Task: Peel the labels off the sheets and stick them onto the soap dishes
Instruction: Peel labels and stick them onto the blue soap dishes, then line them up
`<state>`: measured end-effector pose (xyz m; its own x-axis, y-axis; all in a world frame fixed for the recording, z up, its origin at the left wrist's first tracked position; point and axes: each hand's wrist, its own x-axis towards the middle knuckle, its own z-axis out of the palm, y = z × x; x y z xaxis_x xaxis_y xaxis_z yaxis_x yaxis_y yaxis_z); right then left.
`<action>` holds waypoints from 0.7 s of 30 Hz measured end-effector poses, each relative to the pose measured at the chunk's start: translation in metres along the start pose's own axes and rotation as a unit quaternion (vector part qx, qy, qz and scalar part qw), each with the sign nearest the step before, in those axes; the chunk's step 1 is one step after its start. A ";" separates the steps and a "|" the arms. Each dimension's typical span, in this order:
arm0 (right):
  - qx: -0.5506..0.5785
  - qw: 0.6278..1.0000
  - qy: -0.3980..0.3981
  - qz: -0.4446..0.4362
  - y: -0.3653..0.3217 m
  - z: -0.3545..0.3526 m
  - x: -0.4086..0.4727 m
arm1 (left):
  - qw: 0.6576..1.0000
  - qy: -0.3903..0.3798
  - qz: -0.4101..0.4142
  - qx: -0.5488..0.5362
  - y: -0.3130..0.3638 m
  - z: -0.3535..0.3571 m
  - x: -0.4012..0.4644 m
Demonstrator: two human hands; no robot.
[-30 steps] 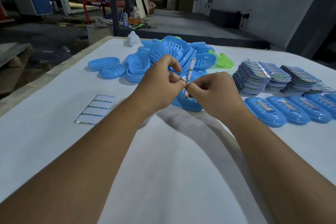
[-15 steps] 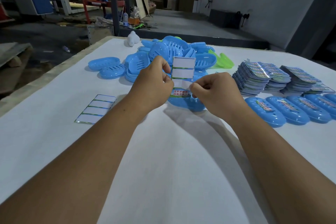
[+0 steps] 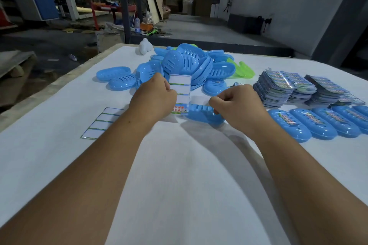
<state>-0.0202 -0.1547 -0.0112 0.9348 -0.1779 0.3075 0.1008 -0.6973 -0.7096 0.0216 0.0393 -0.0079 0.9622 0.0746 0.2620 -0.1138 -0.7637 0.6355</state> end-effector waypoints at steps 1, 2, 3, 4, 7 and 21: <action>0.001 1.000 -0.004 0.002 0.001 0.000 0.000 | 1.000 -0.003 -0.003 0.013 -0.002 0.000 0.000; 0.001 1.000 -0.008 0.003 0.001 0.001 0.001 | 1.000 -0.008 -0.004 0.027 -0.003 0.000 0.001; 0.002 1.000 -0.013 0.003 0.002 0.001 0.001 | 0.999 -0.015 -0.006 0.044 -0.005 0.000 0.002; 0.003 1.000 -0.018 0.003 0.002 0.002 0.000 | 0.997 -0.023 -0.008 0.067 -0.006 0.000 0.002; 0.006 1.000 -0.024 0.002 0.002 0.003 0.000 | 0.986 -0.038 -0.011 0.164 -0.011 -0.002 0.002; 0.064 0.998 -0.017 0.011 0.002 0.004 0.003 | 0.981 -0.053 0.119 -0.145 0.018 0.005 -0.016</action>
<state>-0.0161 -0.1533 -0.0144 0.9478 -0.1668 0.2718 0.1217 -0.5988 -0.7916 0.0048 0.0213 -0.0040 0.9180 -0.1626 0.3616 -0.3899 -0.5359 0.7489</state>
